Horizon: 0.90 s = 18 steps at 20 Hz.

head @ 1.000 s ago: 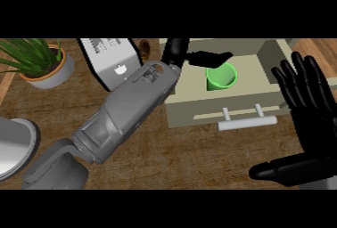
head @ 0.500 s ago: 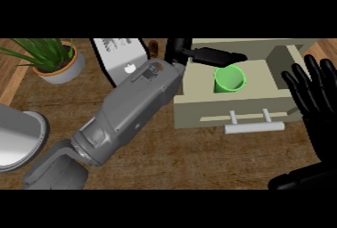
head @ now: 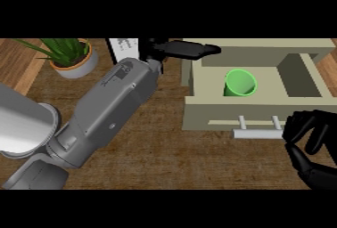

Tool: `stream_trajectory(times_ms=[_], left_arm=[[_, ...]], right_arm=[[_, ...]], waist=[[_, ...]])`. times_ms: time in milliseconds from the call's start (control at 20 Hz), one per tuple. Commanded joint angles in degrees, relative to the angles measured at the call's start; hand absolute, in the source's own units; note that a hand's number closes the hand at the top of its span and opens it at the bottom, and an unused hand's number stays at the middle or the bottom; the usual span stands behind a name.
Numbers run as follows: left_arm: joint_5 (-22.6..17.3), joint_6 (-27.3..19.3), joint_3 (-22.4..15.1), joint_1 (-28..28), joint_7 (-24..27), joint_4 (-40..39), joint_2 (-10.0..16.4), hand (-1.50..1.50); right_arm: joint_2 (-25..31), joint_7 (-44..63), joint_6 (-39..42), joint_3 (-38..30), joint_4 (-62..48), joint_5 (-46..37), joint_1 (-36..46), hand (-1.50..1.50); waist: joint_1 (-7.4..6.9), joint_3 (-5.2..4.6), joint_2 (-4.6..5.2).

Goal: Pick up the cup, place it into the drawer and close the drawer

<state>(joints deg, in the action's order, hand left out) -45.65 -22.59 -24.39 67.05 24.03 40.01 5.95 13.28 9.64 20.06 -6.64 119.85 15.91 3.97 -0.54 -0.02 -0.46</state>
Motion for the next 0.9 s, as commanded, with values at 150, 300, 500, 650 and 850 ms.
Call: stream_trajectory(times_ms=[150,300,500,650,850], left_arm=[[-0.38,-2.02,0.98,-13.66,-3.59,16.02,7.48,-1.5],[0.06,-3.6,0.07,-21.31,-5.51,25.7,11.55,-1.5],[0.07,-2.74,2.21,-29.16,-7.99,34.65,16.35,-1.5],[-2.73,2.17,5.04,-35.78,-8.89,39.53,21.32,-1.5],[-2.34,4.33,4.98,-42.34,-6.21,43.24,22.16,-1.5]], right_arm=[[2.92,1.86,1.81,2.35,3.6,-7.06,-2.16,1.5],[2.3,0.41,2.06,4.16,3.14,-11.39,-4.1,1.5],[1.2,-0.58,1.03,5.0,-1.66,-15.27,-2.1,1.5],[-0.15,-3.54,-0.56,8.87,-4.35,-23.07,-2.59,1.5],[4.97,-8.7,1.19,11.98,-6.7,-33.18,-1.89,1.5]], waist=[[-1.07,-0.03,-0.21],[-1.71,0.0,-0.33],[-0.64,0.02,0.18],[-1.03,0.01,0.24],[-1.38,0.02,0.21]])
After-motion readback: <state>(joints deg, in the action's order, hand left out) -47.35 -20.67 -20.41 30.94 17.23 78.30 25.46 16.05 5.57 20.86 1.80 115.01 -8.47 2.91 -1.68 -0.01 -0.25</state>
